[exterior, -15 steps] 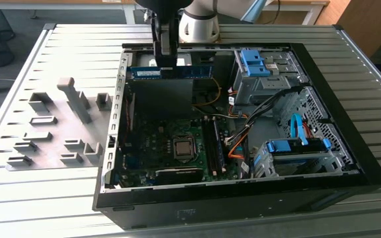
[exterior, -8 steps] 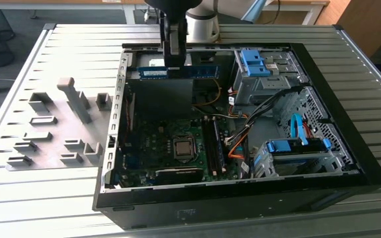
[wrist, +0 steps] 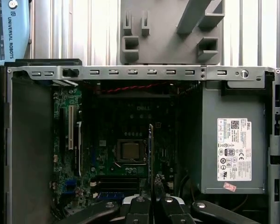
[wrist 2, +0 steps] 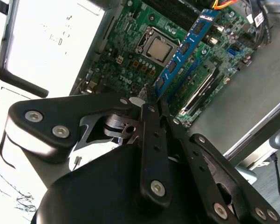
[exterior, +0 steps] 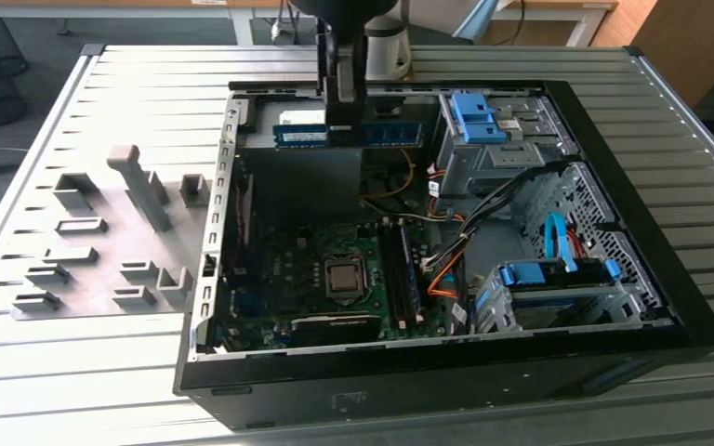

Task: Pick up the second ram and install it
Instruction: 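Pick up the second ram and move it above second insertion slot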

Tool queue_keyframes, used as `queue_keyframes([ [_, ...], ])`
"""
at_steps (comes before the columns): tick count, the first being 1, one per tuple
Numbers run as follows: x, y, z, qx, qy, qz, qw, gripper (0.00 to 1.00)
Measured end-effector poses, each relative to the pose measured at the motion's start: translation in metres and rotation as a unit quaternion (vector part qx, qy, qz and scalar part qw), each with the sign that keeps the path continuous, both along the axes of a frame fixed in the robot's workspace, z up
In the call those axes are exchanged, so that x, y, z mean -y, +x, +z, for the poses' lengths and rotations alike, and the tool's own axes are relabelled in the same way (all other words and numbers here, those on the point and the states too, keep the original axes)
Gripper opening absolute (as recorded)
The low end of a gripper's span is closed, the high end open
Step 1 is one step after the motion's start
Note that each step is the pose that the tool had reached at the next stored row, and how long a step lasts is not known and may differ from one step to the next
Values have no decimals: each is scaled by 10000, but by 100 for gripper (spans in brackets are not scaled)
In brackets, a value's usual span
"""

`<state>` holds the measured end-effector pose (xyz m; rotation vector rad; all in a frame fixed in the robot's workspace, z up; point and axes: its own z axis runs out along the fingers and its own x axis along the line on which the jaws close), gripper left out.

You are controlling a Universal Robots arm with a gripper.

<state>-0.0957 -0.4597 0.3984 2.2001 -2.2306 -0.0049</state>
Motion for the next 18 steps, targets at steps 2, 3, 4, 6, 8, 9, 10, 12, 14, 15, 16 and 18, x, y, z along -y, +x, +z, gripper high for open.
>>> queue_keyframes([
  [2, 0, 43, 0, 0, 0, 0, 10000, 15],
  [3, 0, 63, 0, 0, 0, 0, 10000, 15],
  [4, 0, 84, 0, 0, 0, 0, 10000, 15],
  [6, 0, 129, 0, 0, 0, 0, 10000, 15],
  [8, 0, 177, 0, 0, 0, 0, 10000, 15],
  [9, 0, 201, 0, 0, 0, 0, 10000, 15],
  [10, 0, 225, 0, 0, 0, 0, 10000, 15],
  [12, 0, 273, 0, 0, 0, 0, 10000, 15],
  [14, 0, 319, -1, 0, 0, 0, 10000, 15],
  [15, 0, 343, 0, 0, 0, 0, 10000, 15],
  [16, 0, 365, 0, 0, 0, 0, 10000, 15],
  [18, 0, 409, 0, 0, 0, 0, 10000, 15],
])
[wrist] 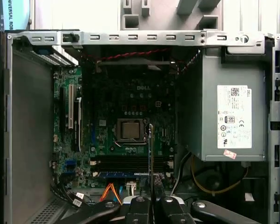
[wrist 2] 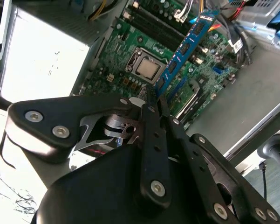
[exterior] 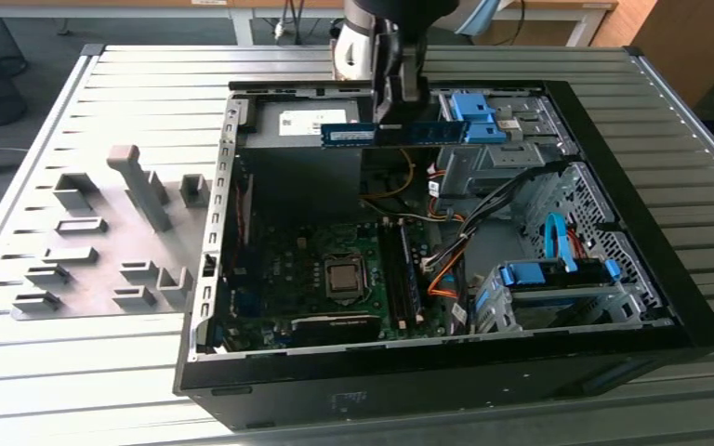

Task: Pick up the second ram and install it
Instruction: 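Pick up the second ram and move it above second insertion slot, then insert the second ram into the second slot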

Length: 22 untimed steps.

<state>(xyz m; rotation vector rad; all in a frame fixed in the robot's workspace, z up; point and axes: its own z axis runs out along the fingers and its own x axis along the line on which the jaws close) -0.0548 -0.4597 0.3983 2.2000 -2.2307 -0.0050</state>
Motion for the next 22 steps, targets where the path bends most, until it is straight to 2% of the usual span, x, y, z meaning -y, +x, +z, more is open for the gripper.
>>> queue_keyframes([
  [9, 0, 179, 0, 0, 0, 0, 10000, 15],
  [22, 0, 181, 0, 0, -2, -5, 10000, 15],
])
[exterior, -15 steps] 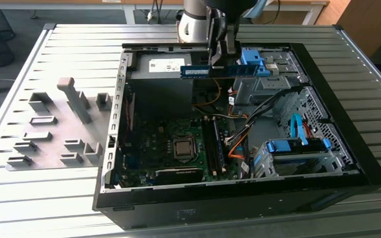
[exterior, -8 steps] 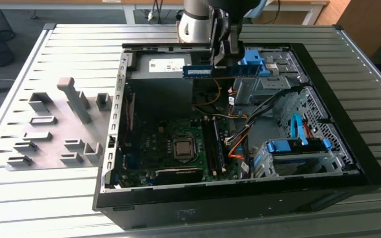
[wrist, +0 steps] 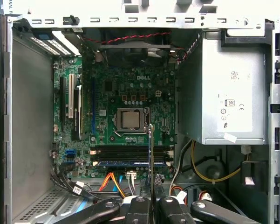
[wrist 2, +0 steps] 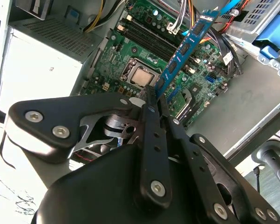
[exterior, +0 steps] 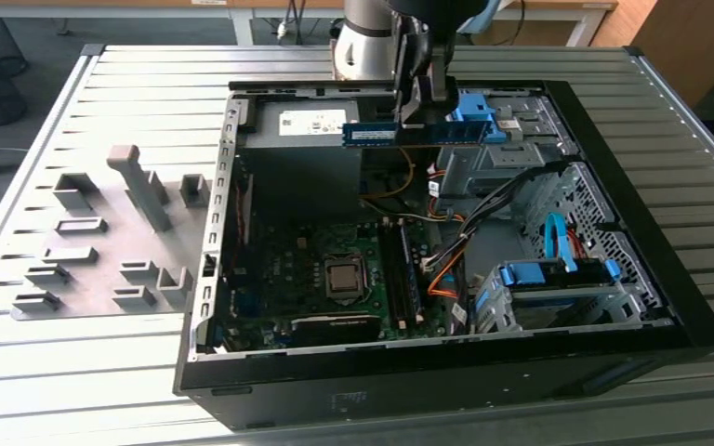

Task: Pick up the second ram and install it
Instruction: 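Insert the second ram into the second slot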

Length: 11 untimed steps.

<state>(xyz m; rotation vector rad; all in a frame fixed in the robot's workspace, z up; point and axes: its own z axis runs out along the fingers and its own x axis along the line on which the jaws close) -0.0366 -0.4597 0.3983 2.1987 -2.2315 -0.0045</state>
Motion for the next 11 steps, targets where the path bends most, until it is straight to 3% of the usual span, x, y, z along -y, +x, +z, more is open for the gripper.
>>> queue_keyframes([
  [4, 0, 0, 0, 0, -7, -63, 10000, 15],
  [11, 0, 0, -9, 0, -14, -547, 9985, 15],
])
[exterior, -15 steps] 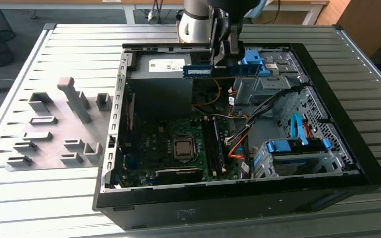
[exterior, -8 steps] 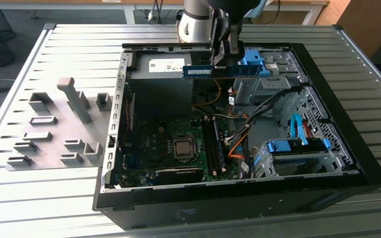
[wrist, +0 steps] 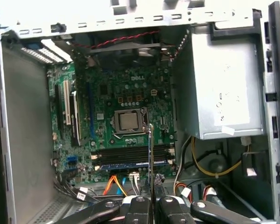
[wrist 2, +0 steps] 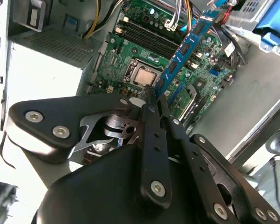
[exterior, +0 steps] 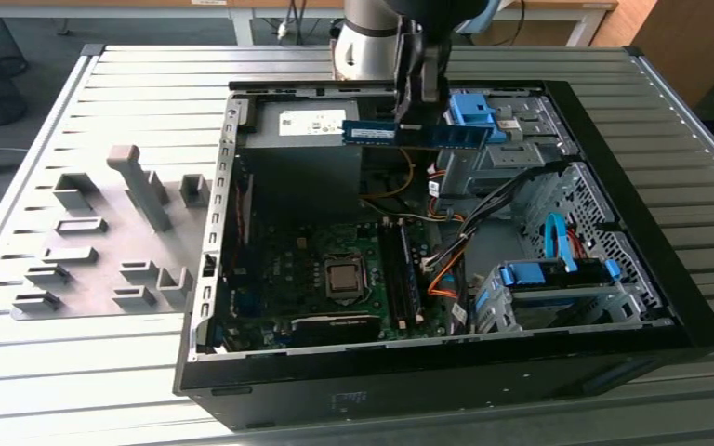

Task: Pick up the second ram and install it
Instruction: 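Insert the second ram into the second slot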

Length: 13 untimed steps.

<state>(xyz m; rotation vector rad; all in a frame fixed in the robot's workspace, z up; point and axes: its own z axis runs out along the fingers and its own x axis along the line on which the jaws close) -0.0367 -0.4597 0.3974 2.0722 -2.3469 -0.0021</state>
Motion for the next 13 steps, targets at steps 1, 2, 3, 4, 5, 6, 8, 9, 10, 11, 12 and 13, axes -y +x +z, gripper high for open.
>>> queue_keyframes([
  [1, 0, 0, -2, 0, -2, -74, 10000, 15],
  [2, 0, 0, -3, 0, -4, -149, 9999, 15],
  [3, 0, 0, -4, 0, -7, -226, 9997, 15],
  [4, 0, 0, -6, 0, -9, -302, 9995, 15],
  [5, 0, 0, -8, 0, -13, -413, 9991, 15],
  [6, 0, 0, -10, 0, -16, -492, 9988, 15],
  [8, 1, 0, -18, 1, -35, -874, 9962, 15],
  [9, 0, 0, -19, 1, -40, -953, 9954, 15],
  [10, 0, 0, -20, 1, -46, -1039, 9946, 15],
  [11, 0, 0, -21, 1, -50, -1118, 9937, 15],
  [12, 0, 0, -23, 1, -54, -1197, 9928, 15],
  [13, 0, 0, -25, 1, -58, -1277, 9918, 15],
])
